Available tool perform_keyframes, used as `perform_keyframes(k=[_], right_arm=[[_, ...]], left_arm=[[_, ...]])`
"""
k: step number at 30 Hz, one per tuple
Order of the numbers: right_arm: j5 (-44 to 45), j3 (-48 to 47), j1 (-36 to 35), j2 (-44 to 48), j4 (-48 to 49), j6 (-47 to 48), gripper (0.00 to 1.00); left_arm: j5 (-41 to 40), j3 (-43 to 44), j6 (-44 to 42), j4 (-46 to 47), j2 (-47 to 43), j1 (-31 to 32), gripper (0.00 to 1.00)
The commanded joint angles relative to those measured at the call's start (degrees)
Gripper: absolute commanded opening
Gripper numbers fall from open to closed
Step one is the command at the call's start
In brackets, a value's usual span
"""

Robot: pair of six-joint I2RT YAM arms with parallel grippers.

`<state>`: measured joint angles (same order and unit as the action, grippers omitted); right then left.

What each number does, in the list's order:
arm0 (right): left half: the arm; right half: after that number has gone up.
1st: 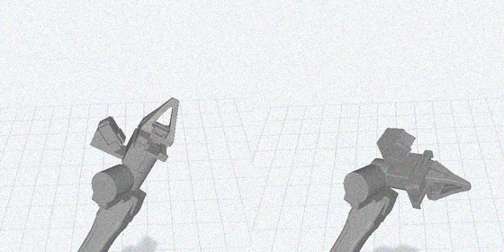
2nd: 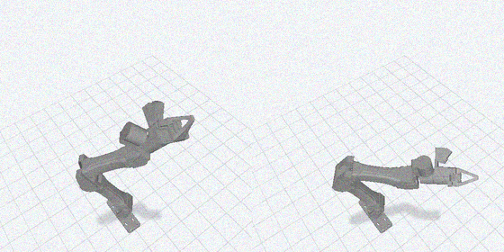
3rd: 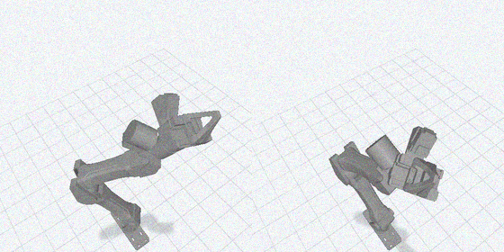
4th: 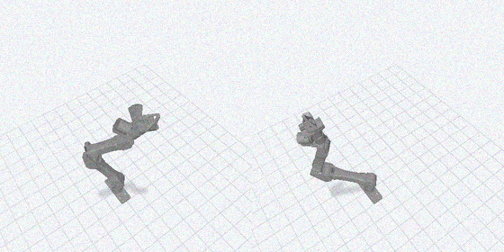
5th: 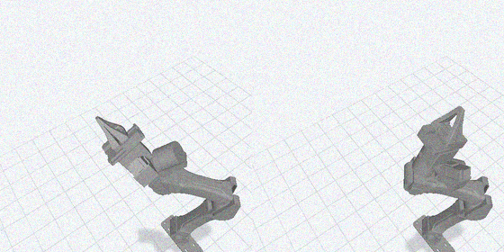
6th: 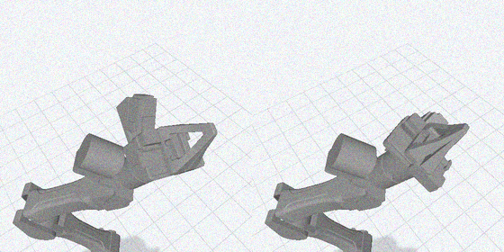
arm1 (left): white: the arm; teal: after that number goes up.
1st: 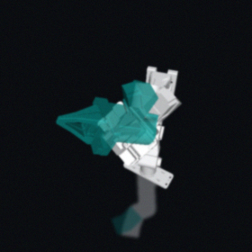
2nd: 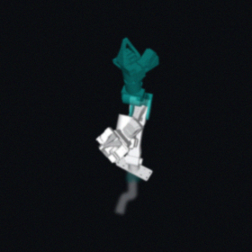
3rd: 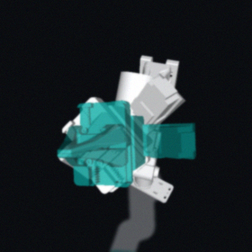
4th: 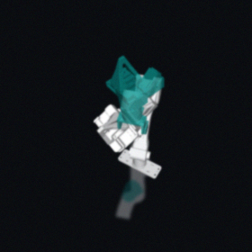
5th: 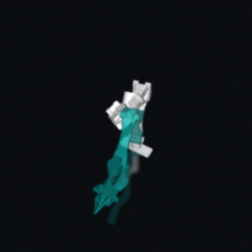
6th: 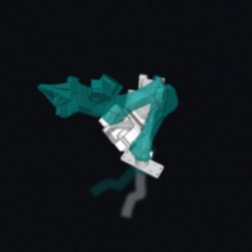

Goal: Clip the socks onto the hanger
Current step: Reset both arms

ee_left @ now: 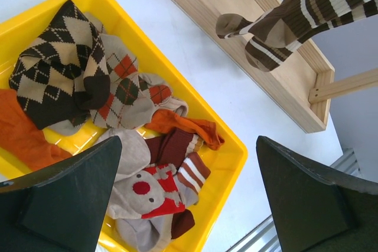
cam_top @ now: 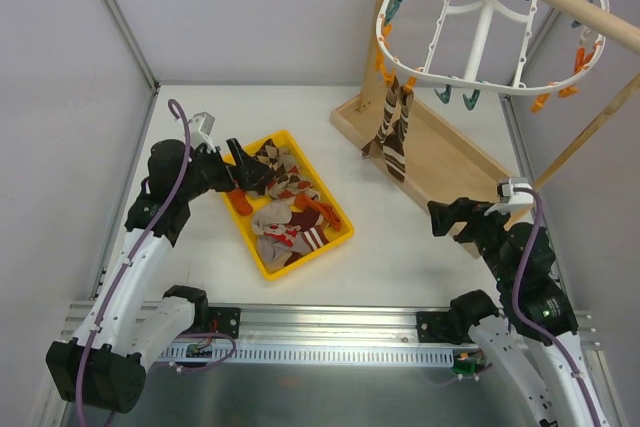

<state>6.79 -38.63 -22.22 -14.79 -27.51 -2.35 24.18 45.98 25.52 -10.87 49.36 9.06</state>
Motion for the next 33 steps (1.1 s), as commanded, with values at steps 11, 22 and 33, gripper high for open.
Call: perform_keyframes(k=[11, 22, 33], right_arm=[[0.49, -7.07, 0.16, -5.34, 1.41, 2.53, 0.97], [3.84, -8.92, 0.16, -7.19, -3.86, -1.34, 0.97], [6.75, -7.07, 0.24, -2.18, -2.47, 0.33, 0.97]], left_arm=[[1.22, 2.19, 0.41, 4.37, 1.09, 0.7, 0.98], [-1.42, 0.25, 0.15, 4.28, -1.03, 0.7, 0.99], [-0.37, 0.87, 1.03, 3.76, 0.21, 0.7, 0.99]])
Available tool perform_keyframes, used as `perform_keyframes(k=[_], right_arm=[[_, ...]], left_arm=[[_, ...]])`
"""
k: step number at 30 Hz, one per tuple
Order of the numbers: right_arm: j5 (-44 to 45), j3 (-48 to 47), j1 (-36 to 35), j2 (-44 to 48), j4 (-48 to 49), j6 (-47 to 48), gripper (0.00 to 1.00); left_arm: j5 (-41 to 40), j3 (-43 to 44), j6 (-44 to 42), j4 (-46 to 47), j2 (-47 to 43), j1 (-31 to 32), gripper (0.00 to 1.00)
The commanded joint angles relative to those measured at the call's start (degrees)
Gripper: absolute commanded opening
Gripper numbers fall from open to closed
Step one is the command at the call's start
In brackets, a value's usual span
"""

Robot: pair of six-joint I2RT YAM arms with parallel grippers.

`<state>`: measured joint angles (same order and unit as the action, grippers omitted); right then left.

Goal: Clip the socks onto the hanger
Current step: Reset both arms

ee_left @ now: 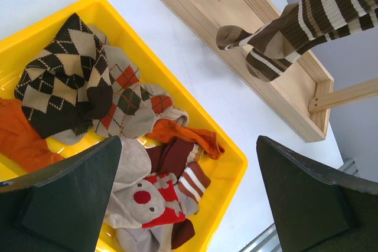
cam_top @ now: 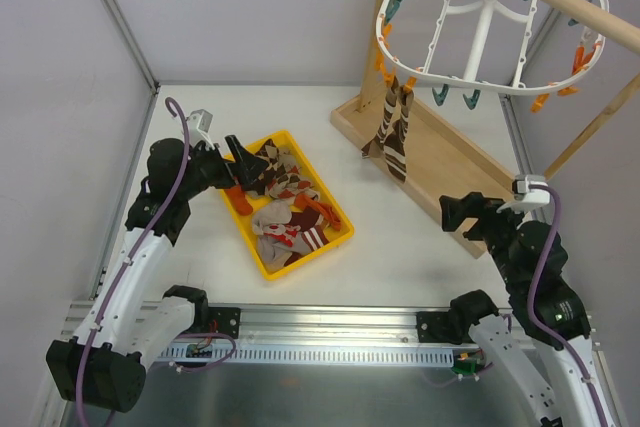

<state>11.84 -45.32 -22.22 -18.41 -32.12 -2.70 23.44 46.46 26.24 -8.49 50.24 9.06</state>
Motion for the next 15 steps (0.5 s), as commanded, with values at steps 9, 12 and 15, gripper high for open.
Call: perform_keyframes(k=[9, 12, 15], right_arm=[[1.0, -1.79, 0.24, -0.13, 1.0, 0.42, 0.97], [1.08, -1.53, 0.16, 0.31, 1.35, -0.11, 0.97], [0.04, -2.75, 0.24, 0.66, 0.22, -0.9, 0.97]], left_arm=[[-1.64, -0.76, -0.31, 0.76, -2.95, 0.7, 0.99], [-2.87, 0.12, 0.21, -0.03, -2.6, 0.7, 0.99], [-3.23, 1.09, 1.09, -0.65, -2.51, 0.7, 0.99]])
